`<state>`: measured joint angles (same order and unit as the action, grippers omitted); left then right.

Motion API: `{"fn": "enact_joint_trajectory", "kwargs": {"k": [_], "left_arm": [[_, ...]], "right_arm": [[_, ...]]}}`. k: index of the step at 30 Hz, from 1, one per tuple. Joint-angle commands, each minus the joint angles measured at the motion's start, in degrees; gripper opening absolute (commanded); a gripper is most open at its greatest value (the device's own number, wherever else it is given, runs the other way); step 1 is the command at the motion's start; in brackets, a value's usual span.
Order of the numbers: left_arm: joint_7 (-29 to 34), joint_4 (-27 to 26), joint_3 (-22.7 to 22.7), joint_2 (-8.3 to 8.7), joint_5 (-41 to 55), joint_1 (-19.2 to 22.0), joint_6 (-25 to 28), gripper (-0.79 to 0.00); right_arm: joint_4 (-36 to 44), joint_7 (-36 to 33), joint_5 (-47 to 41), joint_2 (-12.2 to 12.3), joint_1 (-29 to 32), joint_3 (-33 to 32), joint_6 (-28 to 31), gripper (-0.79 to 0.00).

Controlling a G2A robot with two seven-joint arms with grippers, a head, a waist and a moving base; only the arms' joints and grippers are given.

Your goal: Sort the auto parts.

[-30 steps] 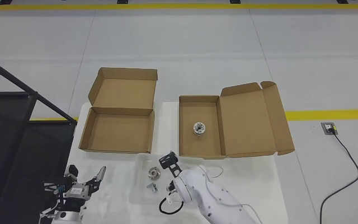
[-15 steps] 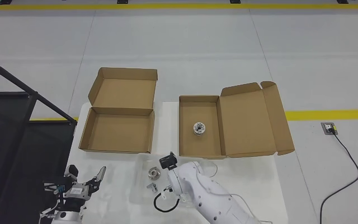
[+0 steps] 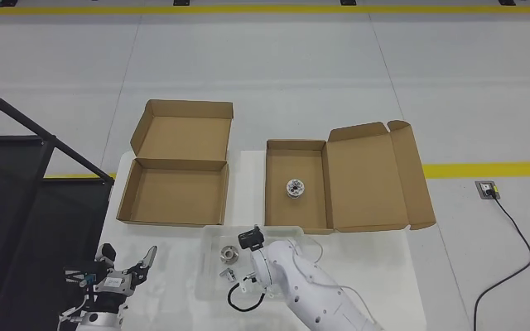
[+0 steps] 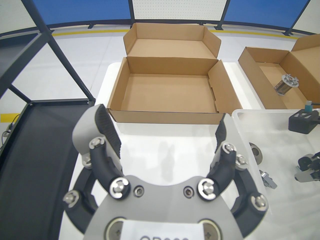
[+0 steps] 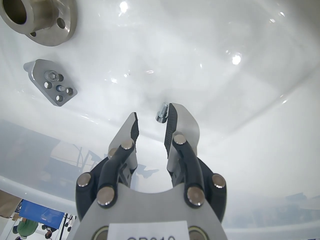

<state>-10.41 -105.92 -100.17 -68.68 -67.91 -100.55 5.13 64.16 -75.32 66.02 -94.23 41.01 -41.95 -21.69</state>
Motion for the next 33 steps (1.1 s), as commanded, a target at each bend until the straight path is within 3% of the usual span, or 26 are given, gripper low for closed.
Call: {"fn": "enact_joint_trajectory", "kwargs": {"k": [1,11,16,19,21,26,33], "left_arm": [[0.0,0.0,0.0,0.0,0.0,0.0,0.0,0.0],[0.0,0.0,0.0,0.0,0.0,0.0,0.0,0.0],[0.0,0.0,0.0,0.0,0.0,0.0,0.0,0.0],[0.0,0.0,0.0,0.0,0.0,0.0,0.0,0.0],[0.0,0.0,0.0,0.0,0.0,0.0,0.0,0.0],[0.0,0.0,0.0,0.0,0.0,0.0,0.0,0.0],[0.0,0.0,0.0,0.0,0.0,0.0,0.0,0.0]], "right_arm": [[0.28,0.03,0.34,0.04,0.27,-0.31,0.07,-0.499],[-0.43,1.33,1.8,-0.22,0.89,-1.33,-0.4,-0.526],[-1.14,1.73,2.15,-0.56,1.02,-1.46,-0.88,-0.628],[-0.93,2.07,2.64,-0.72,1.27,-1.52,-1.42,-0.785],[-0.1,2.25,3.31,-0.72,1.7,-1.62,-1.78,-0.785],[6.71,3.25,4.62,-0.05,4.43,-2.82,0.88,-0.785],[24.69,4.85,8.49,2.9,12.67,-9.2,8.87,-0.785]]}}
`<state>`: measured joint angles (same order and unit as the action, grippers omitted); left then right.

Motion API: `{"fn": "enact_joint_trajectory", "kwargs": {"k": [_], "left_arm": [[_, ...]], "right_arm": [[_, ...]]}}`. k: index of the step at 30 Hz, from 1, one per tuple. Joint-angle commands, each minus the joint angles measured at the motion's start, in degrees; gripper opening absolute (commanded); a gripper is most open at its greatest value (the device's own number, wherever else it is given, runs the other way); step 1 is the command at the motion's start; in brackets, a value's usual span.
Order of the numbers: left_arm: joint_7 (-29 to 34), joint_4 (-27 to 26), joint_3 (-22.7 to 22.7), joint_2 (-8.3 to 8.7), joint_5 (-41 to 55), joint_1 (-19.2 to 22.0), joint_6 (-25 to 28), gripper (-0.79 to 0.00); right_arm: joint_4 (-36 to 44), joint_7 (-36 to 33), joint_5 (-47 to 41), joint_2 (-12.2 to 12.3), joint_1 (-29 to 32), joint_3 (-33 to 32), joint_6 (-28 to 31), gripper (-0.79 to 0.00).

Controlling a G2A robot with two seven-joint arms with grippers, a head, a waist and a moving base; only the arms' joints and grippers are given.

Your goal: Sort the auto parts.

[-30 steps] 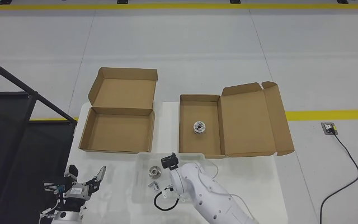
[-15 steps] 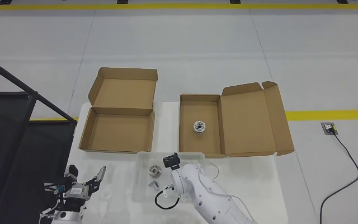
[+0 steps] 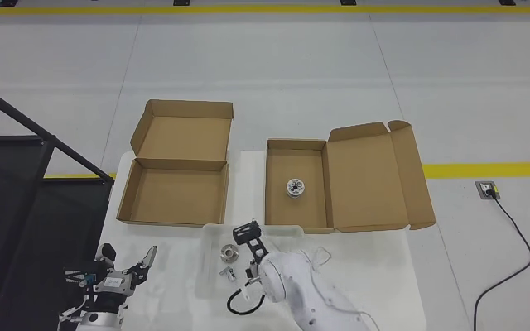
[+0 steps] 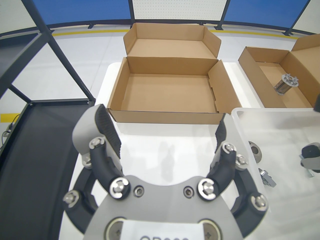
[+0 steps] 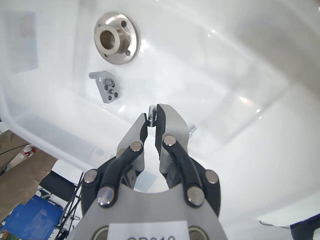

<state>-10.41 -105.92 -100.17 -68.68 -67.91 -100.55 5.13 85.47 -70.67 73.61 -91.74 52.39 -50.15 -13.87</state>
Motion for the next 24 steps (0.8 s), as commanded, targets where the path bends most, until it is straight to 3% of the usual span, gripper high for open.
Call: {"fn": "enact_joint_trajectory", "kwargs": {"k": [1,5,10,16,24], "left_arm": [[0.0,0.0,0.0,0.0,0.0,0.0,0.0,0.0],[0.0,0.0,0.0,0.0,0.0,0.0,0.0,0.0],[0.0,0.0,0.0,0.0,0.0,0.0,0.0,0.0],[0.0,0.0,0.0,0.0,0.0,0.0,0.0,0.0],[0.0,0.0,0.0,0.0,0.0,0.0,0.0,0.0]], "right_arm": [[5.86,0.52,2.03,0.8,2.4,-1.97,1.76,-0.785],[12.89,2.12,5.84,1.89,4.96,-5.3,4.41,-0.785],[12.93,6.44,7.82,2.79,3.55,-9.38,11.63,-0.785],[1.51,8.27,4.64,2.6,-4.75,-11.79,17.1,-0.785],[-20.71,10.09,-1.41,1.04,-18.35,-10.68,20.12,-0.785]]}}
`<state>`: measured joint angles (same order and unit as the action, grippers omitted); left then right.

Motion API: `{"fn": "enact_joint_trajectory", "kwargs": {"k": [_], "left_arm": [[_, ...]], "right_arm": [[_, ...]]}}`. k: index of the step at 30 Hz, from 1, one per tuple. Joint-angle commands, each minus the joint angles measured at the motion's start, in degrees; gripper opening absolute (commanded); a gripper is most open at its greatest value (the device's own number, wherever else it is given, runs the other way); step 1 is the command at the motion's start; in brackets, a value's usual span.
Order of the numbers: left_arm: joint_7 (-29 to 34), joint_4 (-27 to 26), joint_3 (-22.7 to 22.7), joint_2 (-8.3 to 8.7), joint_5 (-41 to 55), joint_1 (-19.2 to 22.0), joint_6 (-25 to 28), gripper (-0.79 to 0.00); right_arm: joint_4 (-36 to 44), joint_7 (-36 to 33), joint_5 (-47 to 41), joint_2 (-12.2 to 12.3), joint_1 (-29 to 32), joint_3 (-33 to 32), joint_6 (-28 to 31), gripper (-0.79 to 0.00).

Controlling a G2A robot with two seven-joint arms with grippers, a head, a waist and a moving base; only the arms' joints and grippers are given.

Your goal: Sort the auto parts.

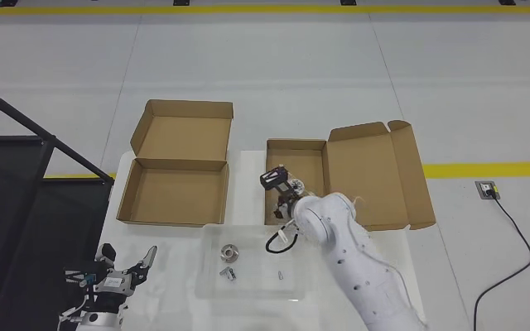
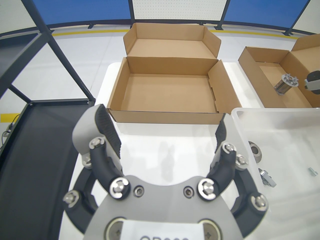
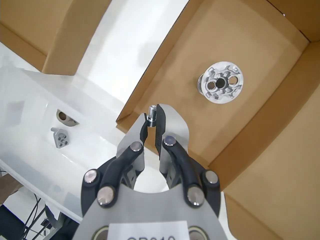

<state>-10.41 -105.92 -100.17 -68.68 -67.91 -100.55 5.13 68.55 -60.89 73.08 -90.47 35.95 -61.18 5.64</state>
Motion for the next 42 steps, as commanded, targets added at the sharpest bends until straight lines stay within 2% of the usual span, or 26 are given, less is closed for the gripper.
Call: {"fn": "enact_joint_trajectory", "kwargs": {"k": [1,9,16,26,37,38,42], "left_arm": [[0.0,0.0,0.0,0.0,0.0,0.0,0.0,0.0],[0.0,0.0,0.0,0.0,0.0,0.0,0.0,0.0],[0.0,0.0,0.0,0.0,0.0,0.0,0.0,0.0],[0.0,0.0,0.0,0.0,0.0,0.0,0.0,0.0],[0.0,0.0,0.0,0.0,0.0,0.0,0.0,0.0],[0.0,0.0,0.0,0.0,0.0,0.0,0.0,0.0],[0.0,0.0,0.0,0.0,0.0,0.0,0.0,0.0]], "right_arm": [[-6.63,0.77,-1.66,-0.5,-3.37,0.79,1.17,-0.785],[-24.3,5.57,-5.86,-2.69,-11.11,4.18,3.1,-0.785],[-33.28,8.03,-7.39,-4.42,-14.96,6.55,3.37,-0.785],[-39.01,8.93,-7.25,-6.4,-17.3,8.95,-1.31,-0.785],[-41.19,10.57,-6.23,-7.59,-17.76,9.99,-7.33,-0.785],[-41.29,10.61,-6.23,-7.66,-17.76,10.03,-7.41,-0.714],[-41.65,10.87,-6.27,-7.79,-17.76,9.93,-7.75,-0.699]]}}
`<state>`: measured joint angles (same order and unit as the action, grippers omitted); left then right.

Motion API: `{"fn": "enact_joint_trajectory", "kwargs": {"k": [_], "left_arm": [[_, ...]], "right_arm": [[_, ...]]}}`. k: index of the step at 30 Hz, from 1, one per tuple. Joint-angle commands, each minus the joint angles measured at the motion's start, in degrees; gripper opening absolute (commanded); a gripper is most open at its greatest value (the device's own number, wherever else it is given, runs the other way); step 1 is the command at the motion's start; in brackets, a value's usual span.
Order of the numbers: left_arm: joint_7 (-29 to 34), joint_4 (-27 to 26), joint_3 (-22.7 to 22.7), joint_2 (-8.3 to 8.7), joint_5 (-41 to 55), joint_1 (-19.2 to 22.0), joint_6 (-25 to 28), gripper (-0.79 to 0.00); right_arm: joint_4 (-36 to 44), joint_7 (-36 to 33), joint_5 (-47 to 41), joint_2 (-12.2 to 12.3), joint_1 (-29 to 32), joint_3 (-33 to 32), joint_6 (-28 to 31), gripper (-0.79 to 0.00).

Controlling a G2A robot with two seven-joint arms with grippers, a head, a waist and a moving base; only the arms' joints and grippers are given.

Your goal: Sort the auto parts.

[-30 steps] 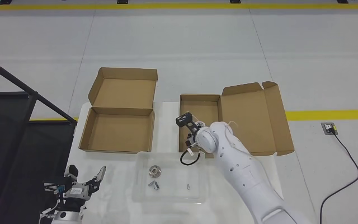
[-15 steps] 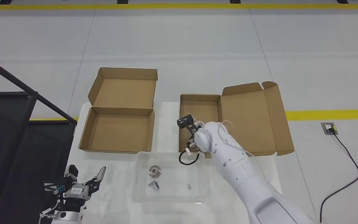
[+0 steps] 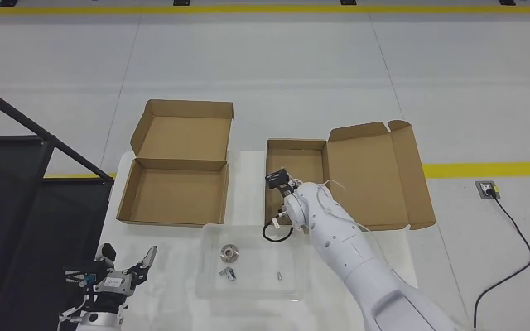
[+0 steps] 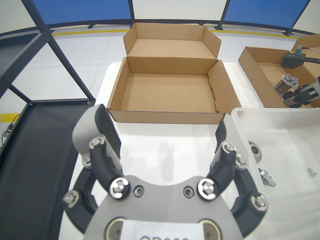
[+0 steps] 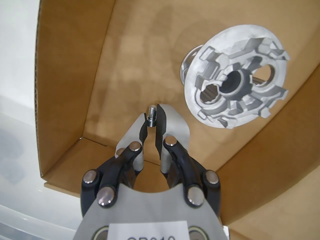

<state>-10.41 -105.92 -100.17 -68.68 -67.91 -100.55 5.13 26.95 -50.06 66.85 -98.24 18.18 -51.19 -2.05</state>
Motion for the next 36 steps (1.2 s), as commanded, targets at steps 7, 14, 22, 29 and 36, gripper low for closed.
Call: {"fn": "enact_joint_trajectory", "kwargs": {"k": [7,14,22,29,36], "left_arm": [[0.0,0.0,0.0,0.0,0.0,0.0,0.0,0.0],[0.0,0.0,0.0,0.0,0.0,0.0,0.0,0.0],[0.0,0.0,0.0,0.0,0.0,0.0,0.0,0.0],[0.0,0.0,0.0,0.0,0.0,0.0,0.0,0.0],[0.0,0.0,0.0,0.0,0.0,0.0,0.0,0.0]], "right_arm": [[0.39,0.3,0.31,0.26,0.1,-0.66,-0.35,-0.619],[2.14,-0.12,1.32,0.96,0.98,-1.49,-0.78,-0.591],[7.47,0.4,2.6,2.43,3.78,-3.4,-1.01,-0.585],[23.35,-2.69,6.02,5.64,12.23,-7.47,1.86,-0.557],[47.7,-8.65,10.28,9.25,25.63,-13.95,6.75,-0.554]]}}
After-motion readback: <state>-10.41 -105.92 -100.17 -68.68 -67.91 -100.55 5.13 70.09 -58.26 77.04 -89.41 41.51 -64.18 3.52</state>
